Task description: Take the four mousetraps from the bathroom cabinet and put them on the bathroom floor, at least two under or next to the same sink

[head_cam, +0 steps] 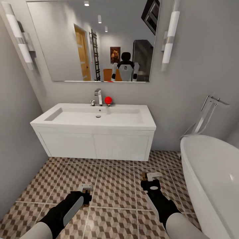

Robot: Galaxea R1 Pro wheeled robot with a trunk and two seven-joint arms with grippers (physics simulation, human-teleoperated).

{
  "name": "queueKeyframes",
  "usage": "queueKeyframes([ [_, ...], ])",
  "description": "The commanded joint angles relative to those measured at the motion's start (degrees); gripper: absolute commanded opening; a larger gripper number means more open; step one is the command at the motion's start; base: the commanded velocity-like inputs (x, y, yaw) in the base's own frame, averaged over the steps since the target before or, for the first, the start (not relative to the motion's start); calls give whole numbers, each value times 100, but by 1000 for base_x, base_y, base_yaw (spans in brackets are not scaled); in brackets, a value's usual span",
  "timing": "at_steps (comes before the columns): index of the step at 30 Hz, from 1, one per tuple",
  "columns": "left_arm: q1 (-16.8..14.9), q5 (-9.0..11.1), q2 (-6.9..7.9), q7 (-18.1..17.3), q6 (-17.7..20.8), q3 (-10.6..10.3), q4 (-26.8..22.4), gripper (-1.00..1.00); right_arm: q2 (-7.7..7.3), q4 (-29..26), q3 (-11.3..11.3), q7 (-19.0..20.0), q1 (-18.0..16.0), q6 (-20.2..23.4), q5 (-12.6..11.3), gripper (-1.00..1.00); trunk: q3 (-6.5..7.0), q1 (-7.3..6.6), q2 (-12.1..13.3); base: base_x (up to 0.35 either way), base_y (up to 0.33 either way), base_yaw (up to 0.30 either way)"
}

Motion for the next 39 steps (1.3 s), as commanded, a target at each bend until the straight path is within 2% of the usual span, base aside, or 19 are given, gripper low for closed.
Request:
queueKeyframes([
  [1,-5,48,-9,71,11,-75,-6,-100,-2,-8,30,-26,-3,56,32,-100,-6,0,-3,0,0,0],
  [4,-4,48,-51,76,10,-130,1,-100,6,-10,35,-23,1,43,32,-100,-6,0,-3,0,0,0],
  [15,-5,48,-58,69,4,-134,-16,-100,5,-10,36,-21,-2,38,32,-100,-6,0,-3,0,0,0],
  [19,-4,39,-62,70,-15,-139,-31,-100,6,-10,41,-20,1,18,32,-100,-77,88,-164,0,0,0],
  [21,-4,19,-61,70,-187,-149,-78,-100,9,-11,43,-19,1,-122,32,-100,-113,132,-244,0,0,0],
  [25,-5,-61,-40,48,-848,-153,-305,-100,21,-10,44,-26,-1,-440,32,-100,-185,219,-404,0,0,0],
  [27,-5,-91,-34,38,-980,-168,-437,-100,22,-8,44,-27,-2,-498,32,-100,-221,263,-485,0,0,0],
  [29,-4,-149,-27,47,-1058,-347,-741,-100,23,-3,44,-26,-2,-539,32,-100,-257,307,-565,0,0,0],
  [32,-4,-202,25,61,-987,-656,-934,-100,33,-2,47,-22,-2,-555,32,-100,-257,307,-565,0,0,0],
  [35,-9,-223,39,63,-728,-704,-914,-100,44,-39,42,-26,-3,-550,37,-100,-257,307,-565,0,0,0],
  [37,-25,-232,34,61,-314,-586,-964,-100,63,-288,45,-43,-4,-502,41,-100,-257,307,-565,0,0,0],
  [39,-180,-239,-8,58,455,-184,-1221,-100,137,-932,50,-60,-5,-184,74,-100,-257,307,-565,0,0,0],
])
